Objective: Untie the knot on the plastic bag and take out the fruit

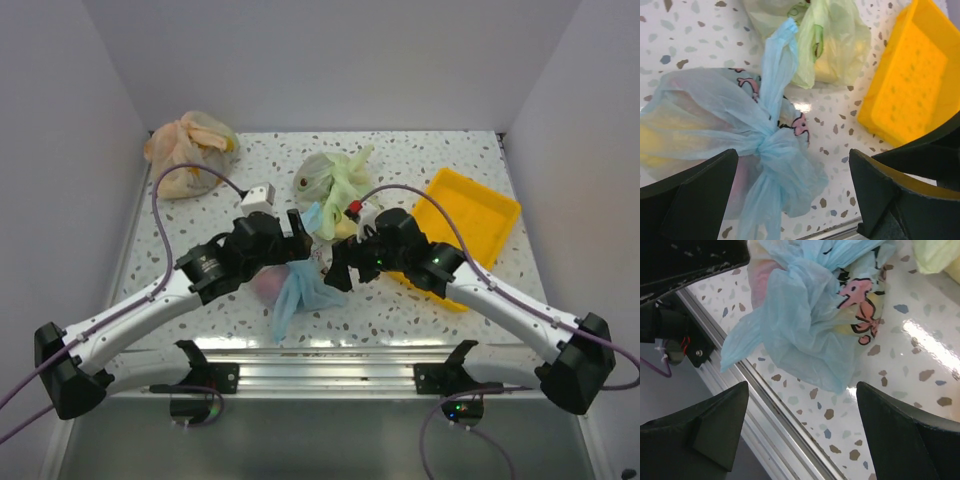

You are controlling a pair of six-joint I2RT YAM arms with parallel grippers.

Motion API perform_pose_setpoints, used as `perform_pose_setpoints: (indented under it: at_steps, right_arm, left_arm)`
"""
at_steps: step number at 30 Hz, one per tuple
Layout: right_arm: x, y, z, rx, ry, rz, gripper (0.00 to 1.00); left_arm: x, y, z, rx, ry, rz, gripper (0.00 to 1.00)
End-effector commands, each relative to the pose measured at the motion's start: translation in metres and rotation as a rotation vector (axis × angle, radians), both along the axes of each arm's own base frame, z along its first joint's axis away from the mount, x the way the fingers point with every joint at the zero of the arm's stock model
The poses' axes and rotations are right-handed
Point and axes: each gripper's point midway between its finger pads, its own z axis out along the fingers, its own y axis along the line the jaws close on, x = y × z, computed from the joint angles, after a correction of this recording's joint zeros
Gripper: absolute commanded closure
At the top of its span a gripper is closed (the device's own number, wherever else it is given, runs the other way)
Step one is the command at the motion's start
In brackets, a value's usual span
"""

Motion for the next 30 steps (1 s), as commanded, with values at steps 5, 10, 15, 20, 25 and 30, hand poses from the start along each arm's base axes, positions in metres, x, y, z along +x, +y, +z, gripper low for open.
perform_pose_setpoints:
  at_steps: [5,10,15,20,25,30]
  right_arm:
    - [0.022,0.061,0.006,-0.009,-0.112,0.017,0.13]
    - [0.031,0.087,-0.003,-0.025,-0.125,0.026,0.16]
    - [0.037,0.087,-0.024,-0.08,-0.114,0.0,0.47]
    - [0.03,0.068,-0.032,-0.064,-0.113,-0.055,1.0]
    - [0.022,0.062,-0.037,-0.023,-0.107,-0.068,1.0]
    - [0.019,0.062,-0.048,-0.009,-0.093,-0.07,1.0]
  left_arm:
    - [0.013,0.056,-0.039,0.096,0.075,0.075,0.02]
    - [0.024,0.053,-0.053,0.128,0.11,0.051,0.02]
    - [0.033,0.045,-0.064,0.126,0.131,0.031,0.02]
    - [0.033,0.041,-0.076,0.134,0.166,0.019,0.03]
    - [0.029,0.037,-0.084,0.1,0.186,0.021,0.04]
    - [0.035,0.031,-0.091,0.048,0.193,0.056,0.04]
